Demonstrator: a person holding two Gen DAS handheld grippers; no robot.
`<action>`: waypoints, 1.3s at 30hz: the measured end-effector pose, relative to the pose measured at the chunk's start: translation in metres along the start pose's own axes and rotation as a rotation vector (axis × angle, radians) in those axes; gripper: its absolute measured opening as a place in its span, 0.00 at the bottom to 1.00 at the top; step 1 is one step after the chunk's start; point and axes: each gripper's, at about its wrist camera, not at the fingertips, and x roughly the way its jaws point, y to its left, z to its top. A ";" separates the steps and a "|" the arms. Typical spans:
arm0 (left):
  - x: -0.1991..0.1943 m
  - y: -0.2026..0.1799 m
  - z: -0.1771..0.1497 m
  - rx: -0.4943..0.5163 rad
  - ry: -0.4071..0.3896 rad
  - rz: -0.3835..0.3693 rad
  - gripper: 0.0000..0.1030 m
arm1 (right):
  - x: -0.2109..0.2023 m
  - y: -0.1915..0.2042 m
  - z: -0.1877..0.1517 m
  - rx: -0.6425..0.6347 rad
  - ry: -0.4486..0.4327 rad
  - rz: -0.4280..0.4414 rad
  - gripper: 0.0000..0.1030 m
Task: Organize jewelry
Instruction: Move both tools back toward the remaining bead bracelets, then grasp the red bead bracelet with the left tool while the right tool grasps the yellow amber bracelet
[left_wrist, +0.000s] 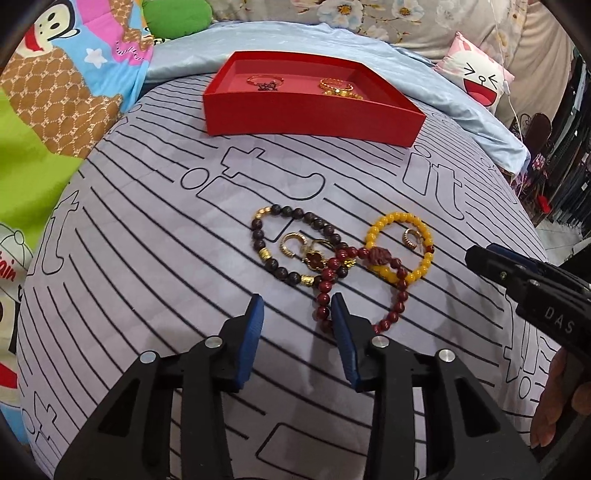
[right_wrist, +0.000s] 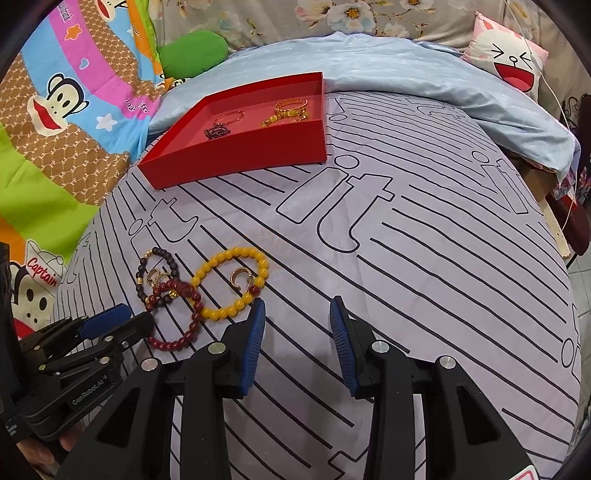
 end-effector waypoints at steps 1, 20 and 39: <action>0.000 0.001 -0.001 -0.001 0.000 0.000 0.31 | 0.000 0.000 0.000 -0.001 0.000 0.001 0.35; -0.003 0.002 0.001 0.001 -0.003 -0.048 0.07 | 0.008 0.018 0.002 -0.033 0.011 0.024 0.35; 0.001 0.005 -0.002 0.009 -0.016 -0.034 0.08 | 0.032 0.041 0.003 -0.113 0.022 -0.007 0.34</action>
